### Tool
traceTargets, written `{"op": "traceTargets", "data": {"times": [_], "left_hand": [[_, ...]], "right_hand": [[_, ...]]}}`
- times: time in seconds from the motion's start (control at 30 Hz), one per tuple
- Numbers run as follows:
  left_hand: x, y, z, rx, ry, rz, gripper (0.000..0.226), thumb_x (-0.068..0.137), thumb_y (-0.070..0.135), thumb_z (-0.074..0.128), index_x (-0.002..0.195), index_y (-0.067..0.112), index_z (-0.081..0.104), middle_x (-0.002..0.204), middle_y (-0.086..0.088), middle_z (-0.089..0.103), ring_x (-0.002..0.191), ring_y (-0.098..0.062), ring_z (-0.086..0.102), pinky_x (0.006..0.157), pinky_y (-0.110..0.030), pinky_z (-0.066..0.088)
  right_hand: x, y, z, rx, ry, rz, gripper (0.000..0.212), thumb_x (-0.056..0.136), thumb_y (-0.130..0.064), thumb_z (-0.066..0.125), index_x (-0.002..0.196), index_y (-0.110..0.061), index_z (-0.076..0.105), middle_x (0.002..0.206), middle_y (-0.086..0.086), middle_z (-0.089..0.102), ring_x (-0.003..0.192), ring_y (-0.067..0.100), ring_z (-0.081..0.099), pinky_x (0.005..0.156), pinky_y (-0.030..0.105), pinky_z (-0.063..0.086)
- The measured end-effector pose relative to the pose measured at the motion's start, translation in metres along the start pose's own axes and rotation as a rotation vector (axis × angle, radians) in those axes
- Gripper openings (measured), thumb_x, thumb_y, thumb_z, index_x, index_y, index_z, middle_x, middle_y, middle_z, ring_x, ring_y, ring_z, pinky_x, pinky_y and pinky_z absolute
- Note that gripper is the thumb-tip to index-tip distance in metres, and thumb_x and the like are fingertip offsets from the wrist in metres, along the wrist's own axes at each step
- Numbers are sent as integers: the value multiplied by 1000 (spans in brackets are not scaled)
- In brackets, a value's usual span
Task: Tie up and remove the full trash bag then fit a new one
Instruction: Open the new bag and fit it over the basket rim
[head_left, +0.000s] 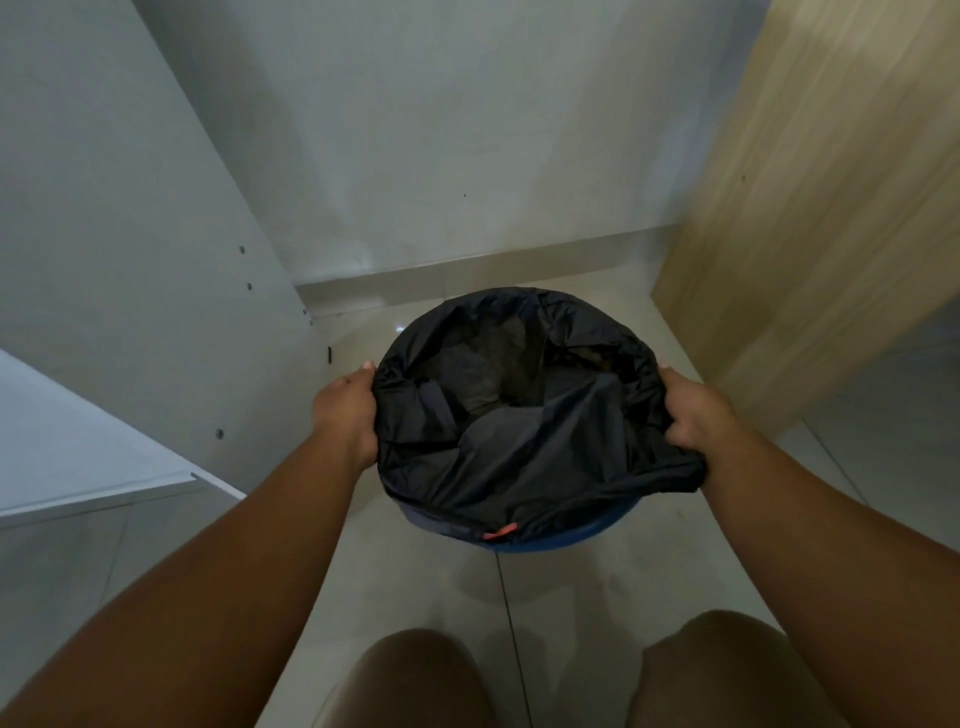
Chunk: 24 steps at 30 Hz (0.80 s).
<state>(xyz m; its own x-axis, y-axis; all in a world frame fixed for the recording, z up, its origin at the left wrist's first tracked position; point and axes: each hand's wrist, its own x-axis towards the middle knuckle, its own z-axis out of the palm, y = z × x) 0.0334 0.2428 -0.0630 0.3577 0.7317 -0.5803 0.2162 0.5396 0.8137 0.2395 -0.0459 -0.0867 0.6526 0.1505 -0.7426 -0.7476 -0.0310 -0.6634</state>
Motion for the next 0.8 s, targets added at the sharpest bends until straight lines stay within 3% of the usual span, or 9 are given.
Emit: {"op": "traceTargets", "data": {"times": [0.07, 0.17, 0.27, 0.33, 0.4, 0.47, 0.57, 0.7, 0.8], "left_hand": [[4, -4, 0, -33, -13, -16, 41, 94, 40, 68, 112, 3, 72, 110, -16, 74, 97, -34, 73, 91, -53, 58], [-8, -9, 2, 40, 29, 99, 44, 93, 48, 68, 94, 4, 71, 101, -15, 73, 93, -31, 71, 90, -44, 58], [-22, -20, -6, 176, 80, 231, 62, 91, 55, 66, 92, -7, 68, 99, -24, 71, 95, -37, 70, 89, -48, 59], [-30, -27, -11, 201, 86, 260, 62, 92, 54, 64, 93, -8, 68, 100, -26, 71, 96, -36, 70, 89, -48, 59], [-38, -31, -11, 239, 96, 283, 51, 97, 50, 59, 87, 1, 68, 92, -19, 70, 88, -29, 69, 85, -40, 57], [-43, -34, -9, 279, 121, 319, 48, 102, 48, 51, 84, 7, 66, 87, -9, 66, 84, -23, 63, 81, -36, 53], [-38, -30, -5, 301, 150, 311, 53, 105, 48, 42, 91, 3, 65, 91, -8, 64, 90, -24, 61, 87, -36, 51], [-26, -21, 0, 86, 78, 172, 38, 106, 42, 45, 85, 15, 63, 100, -10, 67, 99, -30, 65, 97, -43, 53], [-21, -23, 1, 48, 65, 182, 39, 103, 41, 52, 85, 8, 62, 101, -12, 68, 98, -30, 67, 94, -44, 56]], "right_hand": [[25, 8, -13, 16, -3, 1, 67, 83, -62, 67, 127, -10, 66, 125, 15, 69, 109, 36, 67, 68, 46, 60], [30, 20, -24, 82, 23, -69, 91, 49, -71, 83, 119, -15, 71, 119, 14, 73, 100, 38, 72, 80, 56, 58], [-43, 18, -4, -49, 89, -287, 57, 73, -59, 79, 97, -7, 76, 98, 12, 76, 89, 28, 73, 82, 43, 60], [-64, 23, 0, -155, 175, -422, 53, 86, -48, 73, 87, 5, 71, 85, 14, 73, 79, 26, 69, 72, 33, 59], [-69, 27, 1, -277, 213, -506, 54, 93, -45, 65, 72, 4, 62, 69, 14, 58, 64, 25, 55, 55, 27, 44], [-66, 28, 3, -350, 252, -513, 49, 99, -42, 56, 68, -4, 50, 67, 13, 46, 65, 23, 46, 52, 30, 31], [-65, 21, 7, -318, 330, -426, 40, 105, -36, 46, 84, -4, 58, 78, 11, 53, 81, 24, 50, 57, 30, 34], [-52, 13, 2, -132, 185, -122, 63, 98, -50, 54, 132, 2, 55, 127, 6, 61, 115, 29, 59, 101, 34, 46], [-47, 19, -2, 11, 173, -146, 59, 97, -48, 58, 134, -3, 55, 127, 9, 62, 113, 25, 59, 97, 32, 47]]}}
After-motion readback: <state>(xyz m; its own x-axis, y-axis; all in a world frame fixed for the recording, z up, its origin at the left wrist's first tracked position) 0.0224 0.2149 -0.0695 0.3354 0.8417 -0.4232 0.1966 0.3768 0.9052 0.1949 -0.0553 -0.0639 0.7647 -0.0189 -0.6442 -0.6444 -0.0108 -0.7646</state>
